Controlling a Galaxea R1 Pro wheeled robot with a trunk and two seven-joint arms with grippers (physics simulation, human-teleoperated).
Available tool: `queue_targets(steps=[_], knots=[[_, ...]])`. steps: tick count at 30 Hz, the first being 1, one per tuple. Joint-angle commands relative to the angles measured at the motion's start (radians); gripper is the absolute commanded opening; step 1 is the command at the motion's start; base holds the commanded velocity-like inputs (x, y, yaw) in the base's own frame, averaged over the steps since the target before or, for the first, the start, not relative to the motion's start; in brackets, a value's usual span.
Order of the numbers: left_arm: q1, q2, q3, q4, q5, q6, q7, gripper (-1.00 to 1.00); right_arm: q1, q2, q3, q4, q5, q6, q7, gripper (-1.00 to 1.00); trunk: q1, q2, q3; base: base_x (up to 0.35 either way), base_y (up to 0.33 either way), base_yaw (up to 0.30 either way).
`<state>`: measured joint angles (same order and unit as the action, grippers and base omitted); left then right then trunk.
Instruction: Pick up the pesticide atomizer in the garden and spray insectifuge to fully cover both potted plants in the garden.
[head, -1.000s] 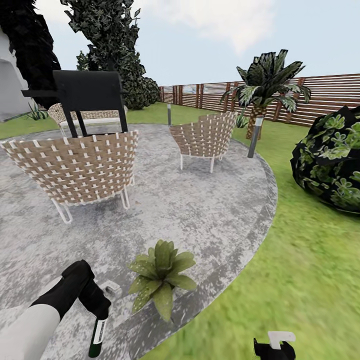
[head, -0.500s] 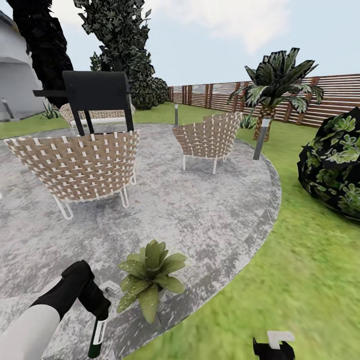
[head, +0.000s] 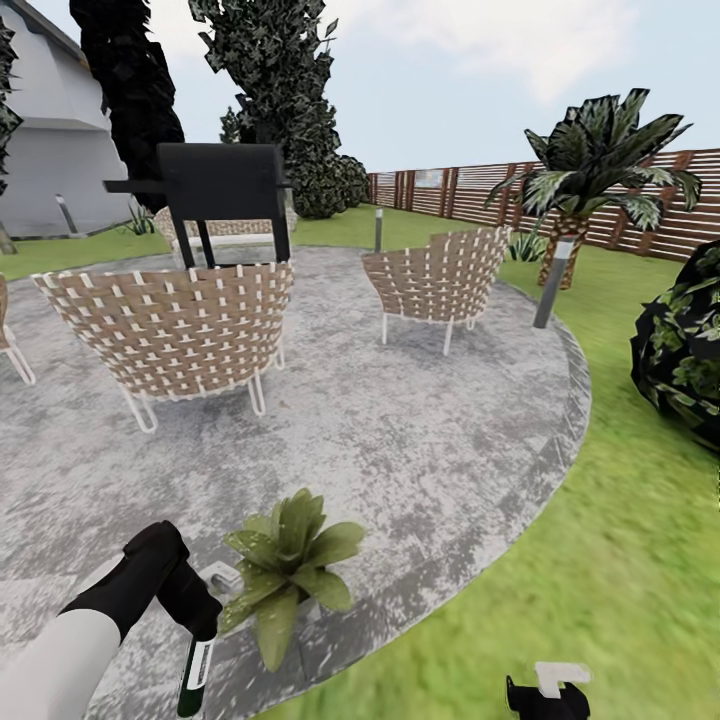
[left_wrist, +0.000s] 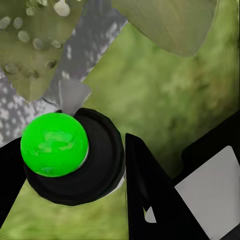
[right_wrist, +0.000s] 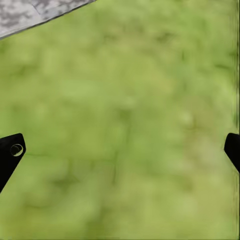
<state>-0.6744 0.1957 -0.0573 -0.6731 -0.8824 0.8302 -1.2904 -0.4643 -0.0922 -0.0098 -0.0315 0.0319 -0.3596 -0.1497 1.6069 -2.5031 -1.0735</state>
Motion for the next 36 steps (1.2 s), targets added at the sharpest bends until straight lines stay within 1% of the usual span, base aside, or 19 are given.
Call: queue_targets(steps=[1,4,9,11,13,14,15,16,17,18,21,36], knots=[[-0.001,0.001,-0.003,-0.002,-0.007,0.009,-0.009,-1.00,0.000,0.000,-0.001,0.001,0.003,-0.002,-0.003,1.00,0.000,0.000,-0.001,0.007,-0.269,0.018],[-0.001,0.000,-0.003,-0.002,-0.007,0.009,-0.009,-1.00,0.000,0.000,-0.001,0.001,0.003,-0.002,-0.003,1.00,0.000,0.000,-0.001,0.002,-0.270,0.137],[-0.005,0.002,-0.001,-0.002,-0.006,0.017,-0.009,-1.00,0.000,0.000,-0.001,0.001,0.003,-0.002,-0.004,1.00,0.000,0.000,-0.001,0.081,-0.254,0.270],[-0.001,0.002,-0.003,-0.002,-0.006,0.021,-0.009,-1.00,0.000,0.000,-0.001,0.001,0.003,-0.002,-0.003,1.00,0.000,0.000,-0.001,0.102,-0.074,0.101],[-0.002,0.007,-0.006,-0.002,-0.008,0.020,-0.012,-1.00,0.000,0.002,-0.001,0.001,0.003,-0.002,-0.002,1.00,0.000,0.000,-0.001,0.004,-0.003,0.004],[-0.007,0.039,-0.007,-0.002,-0.017,0.010,-0.121,-1.00,0.000,0.001,-0.002,0.001,0.003,-0.002,-0.004,1.00,0.000,0.000,-0.001,0.000,0.000,0.034],[-0.007,0.052,-0.008,-0.003,-0.046,0.007,-0.177,-1.00,0.000,0.001,-0.002,0.001,0.003,-0.002,-0.004,1.00,0.000,0.000,-0.001,0.000,0.000,0.193],[-0.005,0.056,-0.008,-0.003,-0.076,0.006,-0.196,-1.00,0.000,0.001,-0.002,0.001,0.003,-0.002,-0.004,1.00,0.000,0.000,-0.001,0.000,0.000,0.243],[-0.003,0.057,-0.008,-0.003,-0.094,0.006,-0.204,-1.00,0.000,0.001,-0.002,0.001,0.003,-0.002,-0.004,1.00,0.000,0.000,-0.001,0.000,0.000,0.260],[-0.002,0.057,-0.009,-0.003,-0.103,0.005,-0.207,-1.00,0.000,0.000,-0.002,0.001,0.003,-0.002,-0.004,1.00,0.000,0.000,-0.001,0.000,0.000,0.269],[0.002,0.056,-0.009,-0.003,-0.112,0.004,-0.211,-1.00,0.000,0.001,-0.002,0.001,0.003,-0.002,-0.004,1.00,0.000,0.000,-0.001,0.000,0.000,0.275],[0.000,0.054,-0.009,-0.003,-0.115,0.000,-0.211,-1.00,0.000,0.001,-0.002,0.001,0.003,-0.002,-0.004,1.00,0.000,0.000,-0.001,0.000,0.000,0.278]])
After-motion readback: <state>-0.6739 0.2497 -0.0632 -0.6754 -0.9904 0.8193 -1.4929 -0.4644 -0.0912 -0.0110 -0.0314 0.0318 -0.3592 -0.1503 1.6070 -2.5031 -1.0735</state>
